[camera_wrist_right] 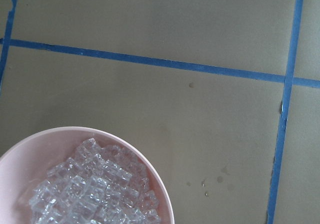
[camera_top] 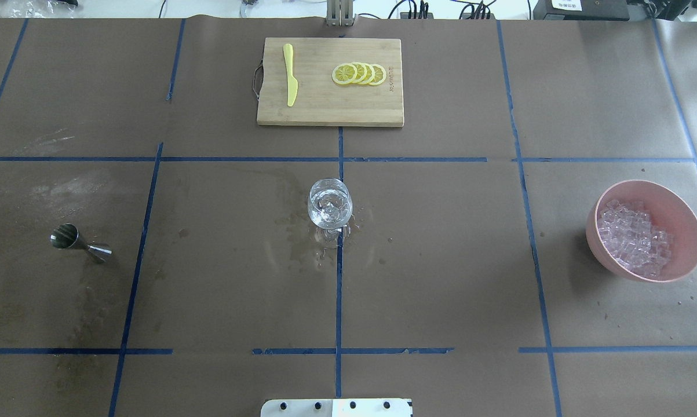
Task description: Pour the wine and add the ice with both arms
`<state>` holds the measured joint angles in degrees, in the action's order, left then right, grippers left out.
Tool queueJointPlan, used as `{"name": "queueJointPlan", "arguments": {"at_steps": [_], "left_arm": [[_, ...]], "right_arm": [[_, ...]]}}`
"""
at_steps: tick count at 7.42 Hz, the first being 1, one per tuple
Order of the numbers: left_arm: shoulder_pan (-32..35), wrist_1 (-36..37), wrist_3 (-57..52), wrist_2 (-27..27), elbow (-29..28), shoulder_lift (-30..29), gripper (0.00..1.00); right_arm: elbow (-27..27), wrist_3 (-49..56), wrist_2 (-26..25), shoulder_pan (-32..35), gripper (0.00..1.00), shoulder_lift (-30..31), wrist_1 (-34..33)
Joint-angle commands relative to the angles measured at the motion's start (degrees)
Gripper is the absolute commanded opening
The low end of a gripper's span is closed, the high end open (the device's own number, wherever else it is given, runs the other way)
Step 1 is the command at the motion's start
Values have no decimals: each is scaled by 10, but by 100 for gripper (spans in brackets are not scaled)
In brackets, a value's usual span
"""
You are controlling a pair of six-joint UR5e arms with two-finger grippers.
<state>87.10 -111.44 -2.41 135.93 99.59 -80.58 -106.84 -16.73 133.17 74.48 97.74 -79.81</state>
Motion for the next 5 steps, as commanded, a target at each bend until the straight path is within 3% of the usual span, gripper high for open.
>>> {"name": "queueJointPlan", "arguments": {"at_steps": [1, 5], "left_arm": [[0, -1, 5, 3, 1, 1, 100], [0, -1, 4, 3, 10, 2, 100]], "right_arm": [[1, 0, 0, -5, 100, 0, 0], [8, 0, 0, -8, 100, 0, 0]]}}
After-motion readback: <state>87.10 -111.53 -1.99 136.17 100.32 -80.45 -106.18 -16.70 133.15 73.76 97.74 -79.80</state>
